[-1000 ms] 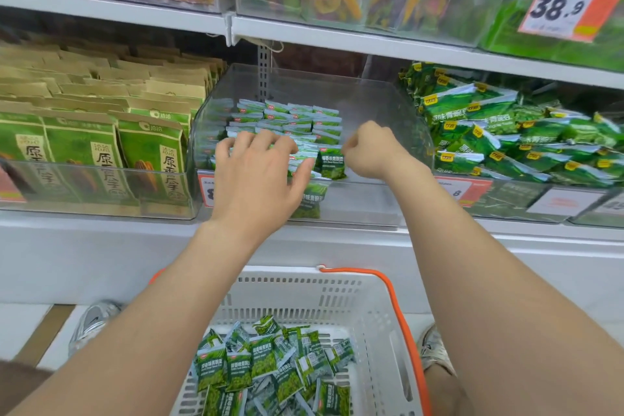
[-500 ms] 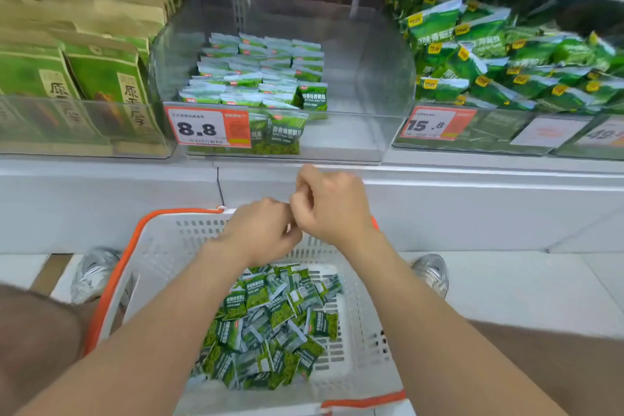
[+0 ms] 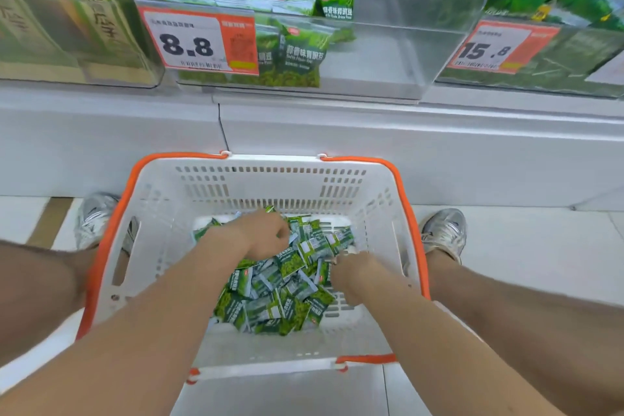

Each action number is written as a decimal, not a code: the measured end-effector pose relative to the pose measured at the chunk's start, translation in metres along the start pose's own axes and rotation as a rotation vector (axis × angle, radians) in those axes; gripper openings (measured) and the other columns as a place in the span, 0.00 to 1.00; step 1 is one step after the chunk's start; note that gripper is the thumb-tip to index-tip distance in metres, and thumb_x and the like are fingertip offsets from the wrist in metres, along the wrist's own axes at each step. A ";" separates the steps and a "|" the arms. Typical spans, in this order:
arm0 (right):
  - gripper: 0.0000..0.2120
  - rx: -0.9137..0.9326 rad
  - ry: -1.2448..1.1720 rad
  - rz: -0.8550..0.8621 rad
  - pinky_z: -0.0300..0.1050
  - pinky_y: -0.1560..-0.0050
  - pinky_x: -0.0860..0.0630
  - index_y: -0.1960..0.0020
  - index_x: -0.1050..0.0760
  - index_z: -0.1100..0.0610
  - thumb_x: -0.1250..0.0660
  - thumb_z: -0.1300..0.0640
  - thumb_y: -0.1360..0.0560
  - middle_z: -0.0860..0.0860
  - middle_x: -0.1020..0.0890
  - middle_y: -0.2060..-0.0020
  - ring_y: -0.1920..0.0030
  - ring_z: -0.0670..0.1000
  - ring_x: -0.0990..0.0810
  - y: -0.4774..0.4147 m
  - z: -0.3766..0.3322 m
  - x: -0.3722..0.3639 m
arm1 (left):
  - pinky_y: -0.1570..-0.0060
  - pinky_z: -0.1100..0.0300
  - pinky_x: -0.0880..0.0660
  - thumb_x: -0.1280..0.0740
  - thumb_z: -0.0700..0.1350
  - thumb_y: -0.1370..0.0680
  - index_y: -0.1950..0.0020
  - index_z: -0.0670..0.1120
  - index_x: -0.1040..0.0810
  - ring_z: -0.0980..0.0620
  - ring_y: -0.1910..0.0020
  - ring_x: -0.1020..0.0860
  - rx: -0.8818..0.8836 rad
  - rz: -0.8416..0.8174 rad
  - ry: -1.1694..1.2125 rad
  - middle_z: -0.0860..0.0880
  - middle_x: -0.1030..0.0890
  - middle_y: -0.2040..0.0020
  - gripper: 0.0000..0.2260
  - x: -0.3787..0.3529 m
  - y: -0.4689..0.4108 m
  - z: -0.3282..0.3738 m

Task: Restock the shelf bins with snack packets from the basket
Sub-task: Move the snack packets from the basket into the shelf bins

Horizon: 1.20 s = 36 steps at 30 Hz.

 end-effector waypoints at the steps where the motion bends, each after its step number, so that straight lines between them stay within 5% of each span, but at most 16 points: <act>1: 0.17 0.006 0.026 -0.015 0.53 0.51 0.24 0.33 0.22 0.55 0.33 0.59 0.21 0.56 0.25 0.36 0.49 0.57 0.23 -0.007 -0.005 -0.010 | 0.46 0.47 0.21 0.40 0.50 0.15 0.49 0.44 0.19 0.45 0.57 0.21 0.000 -0.003 0.003 0.43 0.17 0.49 0.14 -0.001 -0.002 -0.001; 4: 0.20 0.000 0.025 -0.003 0.55 0.51 0.25 0.30 0.25 0.55 0.33 0.59 0.21 0.60 0.32 0.30 0.39 0.60 0.22 -0.018 -0.010 -0.023 | 0.48 0.48 0.22 0.40 0.49 0.15 0.51 0.45 0.20 0.46 0.58 0.21 -0.004 0.014 0.018 0.45 0.17 0.52 0.13 -0.002 -0.009 -0.003; 10: 0.06 0.045 -0.101 0.097 0.53 0.50 0.20 0.46 0.22 0.58 0.31 0.61 0.22 0.55 0.20 0.48 0.45 0.58 0.18 -0.011 0.001 0.005 | 0.54 0.50 0.24 0.41 0.49 0.14 0.60 0.49 0.28 0.48 0.65 0.31 -0.017 0.007 0.017 0.49 0.26 0.63 0.15 -0.005 -0.015 0.004; 11: 0.02 0.044 -0.126 0.099 0.53 0.50 0.19 0.50 0.23 0.58 0.31 0.61 0.21 0.54 0.21 0.52 0.47 0.58 0.18 -0.008 0.002 0.007 | 0.56 0.51 0.25 0.41 0.48 0.14 0.61 0.48 0.29 0.48 0.66 0.31 -0.019 0.002 0.026 0.49 0.26 0.63 0.15 -0.006 -0.014 0.005; 14: 0.14 0.034 -0.217 0.145 0.53 0.53 0.18 0.63 0.32 0.58 0.32 0.61 0.21 0.51 0.28 0.66 0.60 0.57 0.23 -0.005 0.006 0.011 | 0.60 0.54 0.31 0.41 0.48 0.15 0.59 0.46 0.28 0.47 0.65 0.32 -0.010 -0.006 0.051 0.46 0.26 0.62 0.14 -0.006 -0.011 0.005; 17: 0.15 0.072 -0.457 0.162 0.56 0.51 0.15 0.69 0.28 0.55 0.31 0.63 0.26 0.50 0.24 0.71 0.68 0.52 0.23 -0.004 0.011 0.021 | 0.59 0.55 0.30 0.41 0.47 0.15 0.58 0.47 0.27 0.50 0.65 0.30 0.001 0.001 0.106 0.50 0.25 0.62 0.13 -0.002 -0.006 0.007; 20: 0.01 0.136 -0.710 0.251 0.52 0.50 0.18 0.56 0.17 0.53 0.26 0.57 0.27 0.48 0.16 0.58 0.57 0.50 0.17 0.008 0.016 0.052 | 0.60 0.55 0.32 0.41 0.47 0.15 0.59 0.47 0.30 0.48 0.66 0.31 0.037 0.006 0.198 0.47 0.28 0.62 0.12 0.000 -0.001 0.006; 23: 0.18 0.111 -0.924 0.480 0.48 0.59 0.23 0.42 0.26 0.53 0.23 0.51 0.27 0.50 0.20 0.55 0.57 0.51 0.21 0.033 0.028 0.096 | 0.56 0.52 0.21 0.44 0.52 0.13 0.52 0.46 0.26 0.46 0.62 0.17 0.104 0.069 0.354 0.40 0.17 0.54 0.14 0.009 0.007 0.006; 26: 0.20 0.060 -1.014 0.758 0.49 0.64 0.26 0.43 0.31 0.48 0.24 0.46 0.27 0.48 0.21 0.60 0.61 0.50 0.22 0.062 0.035 0.136 | 0.52 0.48 0.15 0.43 0.55 0.12 0.43 0.42 0.23 0.45 0.56 0.12 0.153 0.197 0.763 0.41 0.14 0.48 0.18 0.029 0.019 0.009; 29: 0.17 0.002 -0.923 0.985 0.51 0.60 0.22 0.46 0.31 0.47 0.26 0.44 0.27 0.47 0.21 0.57 0.57 0.52 0.22 0.088 0.033 0.162 | 0.53 0.48 0.15 0.37 0.48 0.13 0.45 0.41 0.19 0.44 0.61 0.14 0.051 0.414 1.063 0.41 0.15 0.57 0.12 0.058 0.035 0.012; 32: 0.16 0.072 -1.152 1.170 0.47 0.54 0.23 0.48 0.29 0.46 0.25 0.44 0.28 0.47 0.23 0.53 0.54 0.48 0.23 0.108 0.033 0.170 | 0.55 0.50 0.16 0.37 0.42 0.13 0.46 0.43 0.18 0.46 0.62 0.17 -0.033 0.502 1.187 0.43 0.18 0.60 0.09 0.075 0.048 0.009; 36: 0.21 0.096 -1.456 1.114 0.54 0.52 0.18 0.36 0.28 0.47 0.23 0.52 0.25 0.50 0.20 0.49 0.56 0.52 0.17 0.112 0.044 0.160 | 0.52 0.55 0.17 0.39 0.38 0.13 0.33 0.44 0.20 0.50 0.52 0.15 -0.127 0.386 1.264 0.43 0.14 0.45 0.12 0.082 0.058 0.014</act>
Point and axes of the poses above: each hand's wrist, its own y-axis away from the middle knuckle, its own x-axis out of the back of the hand, z = x × y, the point moved 7 cm from there along -y, towards the middle knuckle
